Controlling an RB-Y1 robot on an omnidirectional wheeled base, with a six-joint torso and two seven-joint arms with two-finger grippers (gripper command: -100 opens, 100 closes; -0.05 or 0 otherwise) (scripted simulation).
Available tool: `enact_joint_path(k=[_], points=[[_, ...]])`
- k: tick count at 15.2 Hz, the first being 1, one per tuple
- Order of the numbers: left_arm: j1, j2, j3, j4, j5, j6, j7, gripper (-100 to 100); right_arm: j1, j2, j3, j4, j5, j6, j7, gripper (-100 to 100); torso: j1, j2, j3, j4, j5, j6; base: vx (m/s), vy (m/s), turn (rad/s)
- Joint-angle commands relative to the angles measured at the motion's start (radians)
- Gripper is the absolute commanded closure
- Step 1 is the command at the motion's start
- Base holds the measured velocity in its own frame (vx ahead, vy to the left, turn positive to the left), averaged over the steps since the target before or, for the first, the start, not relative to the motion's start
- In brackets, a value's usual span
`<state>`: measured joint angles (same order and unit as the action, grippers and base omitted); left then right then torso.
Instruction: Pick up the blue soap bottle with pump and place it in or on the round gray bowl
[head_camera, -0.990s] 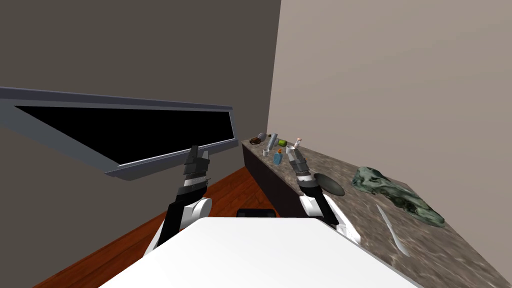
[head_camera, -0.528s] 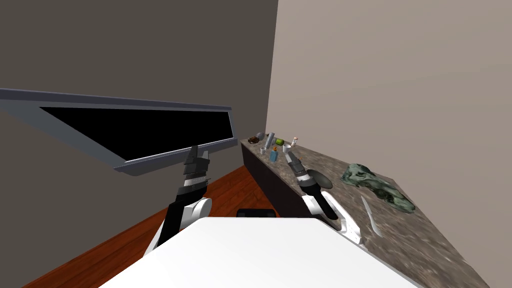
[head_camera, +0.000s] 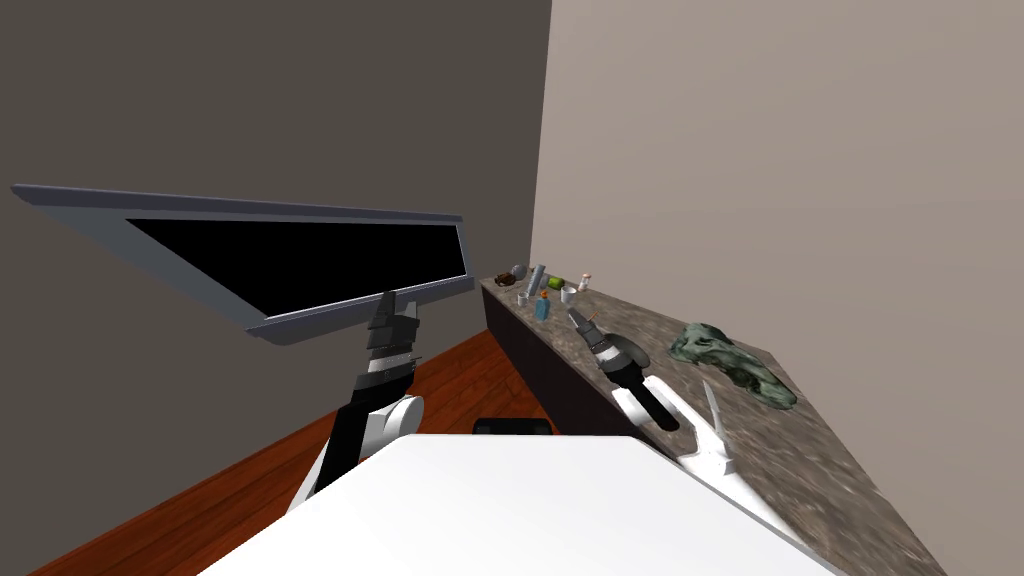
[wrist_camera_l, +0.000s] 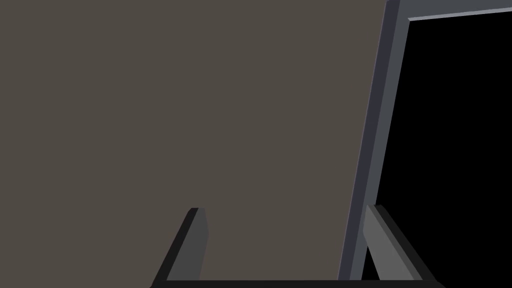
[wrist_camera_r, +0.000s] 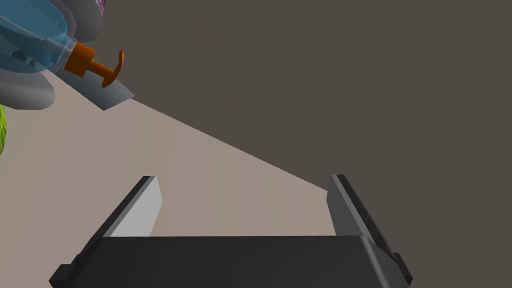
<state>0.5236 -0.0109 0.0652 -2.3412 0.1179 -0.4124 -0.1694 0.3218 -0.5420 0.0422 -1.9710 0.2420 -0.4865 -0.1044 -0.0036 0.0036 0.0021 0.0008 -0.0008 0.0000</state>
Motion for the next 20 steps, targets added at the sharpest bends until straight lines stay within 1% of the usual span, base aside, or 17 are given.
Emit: enact_joint_path(k=[1,2,3,4,5,6,7,8,9,10,11,12,14,15,16,19,20], points=[[0.0,0.0,0.0,0.0,0.0,0.0,0.0,0,-0.009,-0.034,0.003,0.018,0.016,0.0,0.001,-100,0.0,0.0,0.0,0.0,0.0,0.0,-0.031,-0.035,0.014],[0.0,0.0,0.0,0.0,0.0,0.0,0.0,0,-0.018,-0.066,0.007,0.037,0.036,0.001,0.003,-100,0.0,-0.001,0.0,0.0,0.0,0.0,-0.025,-0.034,0.019],[0.0,0.0,0.0,0.0,0.0,0.0,0.0,0,-0.018,-0.074,0.007,0.037,0.036,0.001,0.003,-100,0.0,-0.001,-0.001,0.0,0.0,0.0,-0.02,-0.028,0.021],[0.0,0.0,0.0,0.0,0.0,0.0,0.0,0,-0.026,-0.106,0.01,0.056,0.056,0.003,0.005,-100,0.001,-0.002,-0.001,0.0,0.0,0.0,-0.015,-0.019,0.031],[0.0,0.0,0.0,0.0,0.0,0.0,0.0,0,-0.026,-0.116,0.01,0.056,0.056,0.003,0.005,-100,0.001,-0.002,-0.001,0.0,0.0,0.0,-0.01,-0.013,0.023],[0.0,0.0,0.0,0.0,0.0,0.0,0.0,0,-0.033,-0.148,0.014,0.075,0.076,0.006,0.006,-100,0.002,-0.003,-0.002,-0.001,0.0,0.0,-0.001,-0.007,0.028],[0.0,0.0,0.0,0.0,0.0,0.0,0.0,0,-0.033,-0.159,0.014,0.075,0.076,0.006,0.006,-100,0.002,-0.003,-0.002,-0.001,0.0,0.0,0.006,-0.002,0.027],[0.0,0.0,0.0,0.0,0.0,0.0,0.0,0,-0.041,-0.19,0.018,0.093,0.096,0.01,0.008,-100,0.003,-0.004,-0.002,-0.001,0.001,0.0,0.018,0.008,0.037],[0.0,0.0,0.0,0.0,0.0,0.0,0.0,0,-0.041,-0.202,0.018,0.093,0.096,0.01,0.008,-100,0.003,-0.005,-0.003,-0.001,0.001,0.0,0.024,0.012,0.032],[0.0,0.0,0.0,0.0,0.0,0.0,0.0,0,-0.048,-0.23,0.021,0.111,0.115,0.014,0.01,-100,0.004,-0.005,-0.003,-0.001,0.001,0.0,0.035,0.022,0.044],[0.0,0.0,0.0,0.0,0.0,0.0,0.0,0,-0.048,-0.245,0.021,0.111,0.115,0.014,0.01,-100,0.004,-0.006,-0.003,-0.001,0.001,0.0,0.042,0.023,0.036],[0.0,0.0,0.0,0.0,0.0,0.0,0.0,0,-0.055,-0.272,0.025,0.129,0.134,0.019,0.012,-100,0.005,-0.007,-0.004,-0.001,0.001,0.0,0.063,0.03,0.045],[0.0,0.0,0.0,0.0,0.0,0.0,0.0,0,-0.061,-0.316,0.028,0.146,0.153,0.024,0.015,-100,0.005,-0.008,-0.005,-0.002,0.001,0.0,0.068,0.037,0.044],[0.0,0.0,0.0,0.0,0.0,0.0,0.0,0,-0.061,-0.335,0.028,0.146,0.153,0.024,0.015,-100,0.006,-0.009,-0.005,-0.002,0.001,0.0,0.067,0.05,0.039],[0.0,0.0,0.0,0.0,0.0,0.0,0.0,0,-0.067,-0.357,0.031,0.163,0.171,0.03,0.017,-100,0.007,-0.009,-0.005,-0.002,0.001,0.0,0.082,0.064,0.058],[0.0,0.0,0.0,0.0,0.0,0.0,0.0,0,-0.073,-0.424,0.035,0.18,0.189,0.037,0.019,-100,0.008,-0.011,-0.006,-0.002,0.002,-0.001,0.091,0.062,0.045],[0.0,0.0,0.0,0.0,0.0,0.0,0.0,0,-0.073,-0.425,0.035,0.18,0.189,0.037,0.019,-100,0.008,-0.011,-0.006,-0.002,0.002,0.0,0.063,0.035,0.011]])
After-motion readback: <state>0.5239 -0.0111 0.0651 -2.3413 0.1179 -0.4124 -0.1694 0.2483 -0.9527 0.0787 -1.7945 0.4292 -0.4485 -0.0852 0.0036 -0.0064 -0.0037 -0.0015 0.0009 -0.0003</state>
